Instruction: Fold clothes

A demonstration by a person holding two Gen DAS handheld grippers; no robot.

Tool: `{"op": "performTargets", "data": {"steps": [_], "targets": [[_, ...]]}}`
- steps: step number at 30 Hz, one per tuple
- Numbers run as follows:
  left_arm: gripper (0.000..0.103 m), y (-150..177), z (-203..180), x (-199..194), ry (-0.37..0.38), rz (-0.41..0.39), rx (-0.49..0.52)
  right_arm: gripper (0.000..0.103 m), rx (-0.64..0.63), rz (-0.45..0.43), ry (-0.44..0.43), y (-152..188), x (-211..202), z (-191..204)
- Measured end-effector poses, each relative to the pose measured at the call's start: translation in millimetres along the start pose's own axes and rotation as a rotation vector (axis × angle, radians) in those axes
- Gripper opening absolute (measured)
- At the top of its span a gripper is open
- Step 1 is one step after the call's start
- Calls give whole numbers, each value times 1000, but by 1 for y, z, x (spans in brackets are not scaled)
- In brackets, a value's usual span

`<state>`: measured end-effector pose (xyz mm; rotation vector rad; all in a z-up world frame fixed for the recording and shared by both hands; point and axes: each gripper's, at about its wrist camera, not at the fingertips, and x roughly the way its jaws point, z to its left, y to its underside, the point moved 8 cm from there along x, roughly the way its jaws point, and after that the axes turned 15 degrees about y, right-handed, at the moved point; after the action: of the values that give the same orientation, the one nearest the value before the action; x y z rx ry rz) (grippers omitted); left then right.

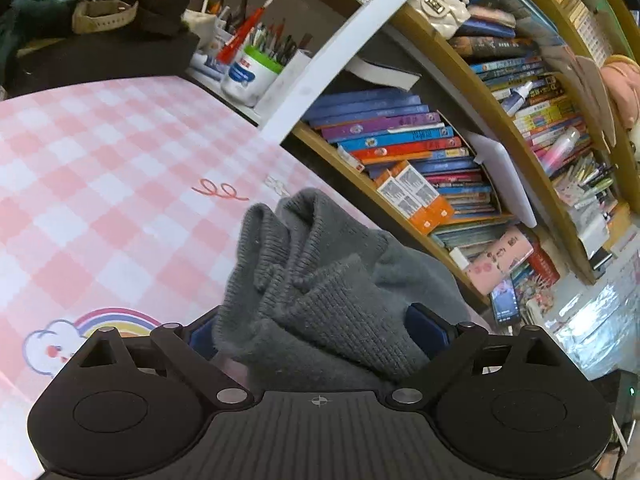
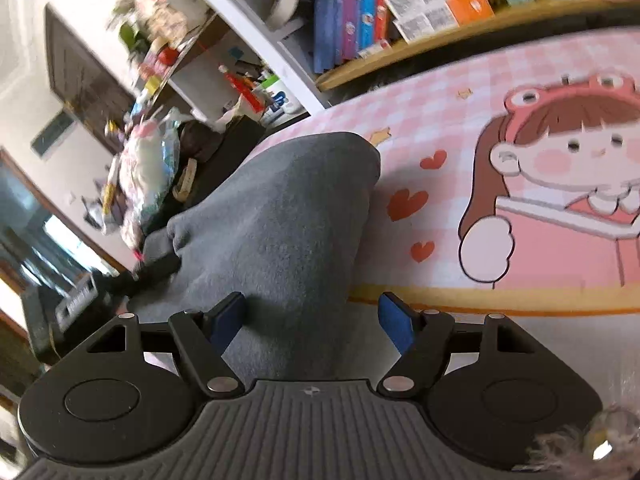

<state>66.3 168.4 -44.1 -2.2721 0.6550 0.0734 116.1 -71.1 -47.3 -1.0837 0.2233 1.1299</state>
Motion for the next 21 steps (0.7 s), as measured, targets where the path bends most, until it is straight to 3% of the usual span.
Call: {"op": "performTargets", "data": {"steps": [1, 3, 5, 6, 8, 10, 12, 14, 19, 21], "targets": [[82, 2, -2, 3, 6, 7, 2, 71, 30, 14, -15, -1, 3, -1], [79, 4, -6, 6, 4, 8, 13, 67, 82, 41, -44, -1, 9, -2], [73, 4, -12, 6, 4, 6, 30, 47, 83, 46, -62, -1, 9, 1], [67, 4, -15, 5, 11, -2, 34, 44, 82, 47, -70, -2, 9, 3], [61, 4, -22, 4, 33, -10, 46, 35, 11, -7, -50, -4, 0, 11], [60, 6, -25, 6, 51, -1, 53, 32, -81, -90, -23, -7, -13, 18], [61, 8, -26, 9, 66, 11, 54, 32, -131, -136, -2, -9, -21, 21], [64, 8, -19, 12, 57, 31, 23, 33, -103, -101, 5, -9, -15, 15], [82, 8, -9, 19, 57, 70, -33, 52, -14, -32, 1, -9, -2, 4], [84, 9, -4, 23, 71, 80, -78, 58, 17, -1, -10, -8, 4, 1]]}}
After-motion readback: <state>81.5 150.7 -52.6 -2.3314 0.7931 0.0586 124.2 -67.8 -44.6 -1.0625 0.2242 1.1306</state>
